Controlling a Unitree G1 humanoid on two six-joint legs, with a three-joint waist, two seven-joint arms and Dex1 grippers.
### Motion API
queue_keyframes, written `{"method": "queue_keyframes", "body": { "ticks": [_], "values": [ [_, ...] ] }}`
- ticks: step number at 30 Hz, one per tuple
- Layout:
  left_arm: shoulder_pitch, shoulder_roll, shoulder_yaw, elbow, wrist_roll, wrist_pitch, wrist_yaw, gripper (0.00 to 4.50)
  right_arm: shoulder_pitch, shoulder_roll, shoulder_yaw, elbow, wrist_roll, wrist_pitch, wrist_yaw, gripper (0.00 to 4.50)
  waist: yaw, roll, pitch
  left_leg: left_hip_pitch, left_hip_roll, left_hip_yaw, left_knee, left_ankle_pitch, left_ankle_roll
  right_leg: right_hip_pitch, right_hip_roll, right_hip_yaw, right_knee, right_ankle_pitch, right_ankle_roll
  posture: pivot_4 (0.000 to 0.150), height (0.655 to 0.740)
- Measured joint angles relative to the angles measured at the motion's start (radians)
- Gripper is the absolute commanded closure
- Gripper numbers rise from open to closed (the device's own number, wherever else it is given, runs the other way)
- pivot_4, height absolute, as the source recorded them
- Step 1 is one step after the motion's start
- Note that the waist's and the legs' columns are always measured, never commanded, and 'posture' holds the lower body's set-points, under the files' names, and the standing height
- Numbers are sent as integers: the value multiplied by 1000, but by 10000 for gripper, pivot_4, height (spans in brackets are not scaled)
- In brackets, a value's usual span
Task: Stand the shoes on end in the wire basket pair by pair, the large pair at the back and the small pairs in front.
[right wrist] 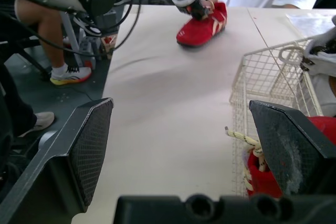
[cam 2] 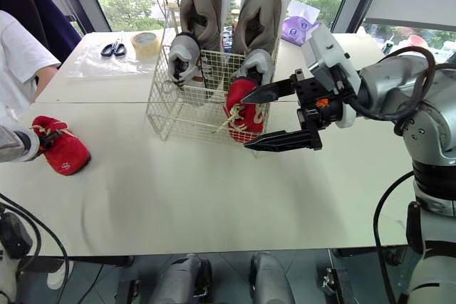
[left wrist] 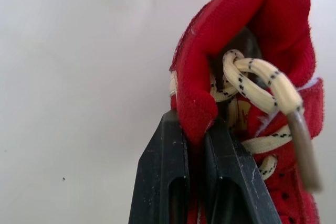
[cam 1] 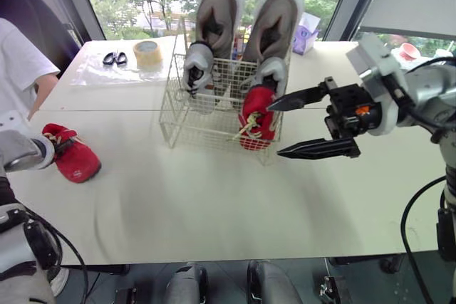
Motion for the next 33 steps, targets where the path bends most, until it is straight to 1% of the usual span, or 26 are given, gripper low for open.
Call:
{"method": "queue_keyframes", "body": {
  "ticks": [1,3,4,6,7,8,9,11,14,16,20,23,25,27,29,33],
  "values": [
    [-9,-26,9,-100,-12,13,10,44669,0,1,-6,1,7,20,-22,0,2,-4,1,-1,0,-1,0,1,-1,0,-1,0,0,0,0,1500,7400],
    [-58,-79,0,-313,-74,3,-23,44669,-2,17,-39,6,45,66,-75,0,8,-11,-1,-2,-1,-2,1,1,-2,0,-3,-1,0,0,0,1500,7400],
    [-97,-119,-1,-401,-118,-18,-39,44669,-3,23,-60,5,71,89,-101,0,10,-11,-2,-2,-2,-2,1,0,-3,1,-4,-1,-1,0,-1,1500,7400],
    [-184,-244,1,-579,-255,-108,-67,44669,-11,42,-93,4,121,130,-151,0,14,-11,-2,-1,-5,-2,1,-1,-4,2,-8,0,-3,0,-1,1500,7400],
    [-199,-285,-4,-647,-311,-149,-86,44669,-13,53,-103,3,138,143,-169,0,12,-10,-2,-1,-5,-1,0,-2,-3,3,-8,0,-4,1,-1,1500,7400],
    [-194,-302,-19,-705,-348,-180,-119,44669,-13,56,-105,0,149,152,-182,0,3,-9,-3,0,-5,0,0,-1,-2,3,-8,1,-4,1,-1,1500,7400],
    [-159,-296,-45,-761,-342,-220,-192,44669,-13,56,-107,0,156,159,-192,0,-8,-8,-4,1,-5,1,-2,-1,0,2,-7,1,-4,1,-1,1500,7400],
    [-48,-311,-144,-846,-257,-327,-363,44669,-9,47,-114,14,154,160,-202,0,-13,-4,-5,4,-4,4,-3,0,0,3,-5,-1,-2,0,-1,1500,7400],
    [48,-329,-308,-853,-93,-475,-552,44669,-10,47,-110,21,152,159,-214,0,-6,-5,-5,3,-2,3,-1,1,-1,3,4,-2,-2,1,-2,1500,7400],
    [68,-333,-378,-845,5,-572,-645,44669,-10,41,-110,21,153,161,-224,0,-2,-5,-5,3,-1,2,0,-1,4,4,7,-2,-3,2,-4,1500,7400],
    [123,-346,-505,-843,168,-714,-764,44669,-10,28,-114,20,156,172,-248,0,-1,-5,-5,4,1,2,0,-2,6,6,7,-1,-5,2,-4,1500,7400],
    [183,-380,-622,-819,333,-847,-816,44669,-10,28,-114,18,157,179,-267,0,-1,-5,-5,3,1,2,1,-3,8,6,6,-1,-6,2,-4,1500,7400],
    [208,-417,-663,-774,431,-950,-829,44669,-10,28,-115,17,158,181,-277,0,-1,-5,-5,2,1,2,1,-3,8,6,6,-1,-7,2,-4,1500,7400],
    [221,-449,-691,-720,514,-1048,-838,44669,-11,28,-115,18,159,181,-284,0,-1,-5,-5,2,1,2,1,-3,8,6,6,-2,-7,2,-4,1500,7400],
    [227,-498,-698,-653,576,-1145,-845,44669,-15,28,-115,19,159,182,-290,0,-1,-5,-5,2,1,2,1,-3,9,6,6,-2,-7,2,-3,1500,7400],
    [228,-561,-734,-503,703,-1343,-850,44669,-32,17,-107,18,157,183,-289,0,0,-5,-5,2,1,1,2,-3,9,6,6,-2,-7,2,-3,1500,7400]
  ]
}}
